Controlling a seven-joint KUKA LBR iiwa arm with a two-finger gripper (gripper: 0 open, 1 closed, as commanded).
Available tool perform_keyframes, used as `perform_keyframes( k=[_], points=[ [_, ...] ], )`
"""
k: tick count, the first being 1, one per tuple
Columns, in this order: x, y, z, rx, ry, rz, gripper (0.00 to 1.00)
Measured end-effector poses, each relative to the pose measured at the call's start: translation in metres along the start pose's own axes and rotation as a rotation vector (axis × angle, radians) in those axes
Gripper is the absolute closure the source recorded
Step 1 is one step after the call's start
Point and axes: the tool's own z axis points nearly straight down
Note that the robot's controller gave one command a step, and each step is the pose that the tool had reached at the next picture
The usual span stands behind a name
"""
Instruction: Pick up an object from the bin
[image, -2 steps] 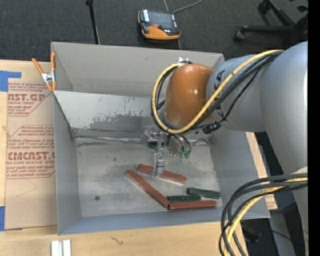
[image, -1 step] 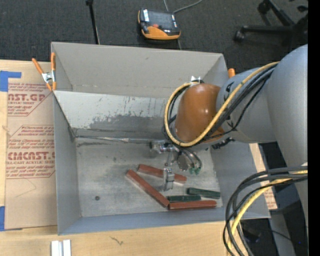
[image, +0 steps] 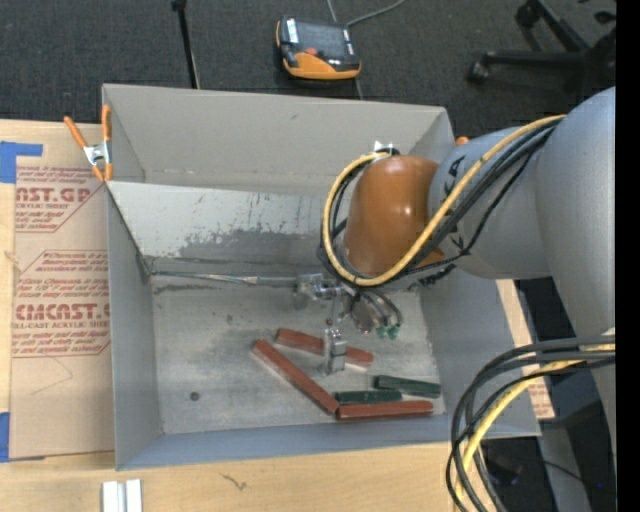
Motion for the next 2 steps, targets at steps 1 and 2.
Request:
perform_keyframes(
  k=[1,2],
  points=[
    [0.001,0.007,-0.001,-0.004,-0.004,0.072,0.00],
    [-0.005,0.000,0.010,-0.003,-0.003,0.322,0.00]
  ],
)
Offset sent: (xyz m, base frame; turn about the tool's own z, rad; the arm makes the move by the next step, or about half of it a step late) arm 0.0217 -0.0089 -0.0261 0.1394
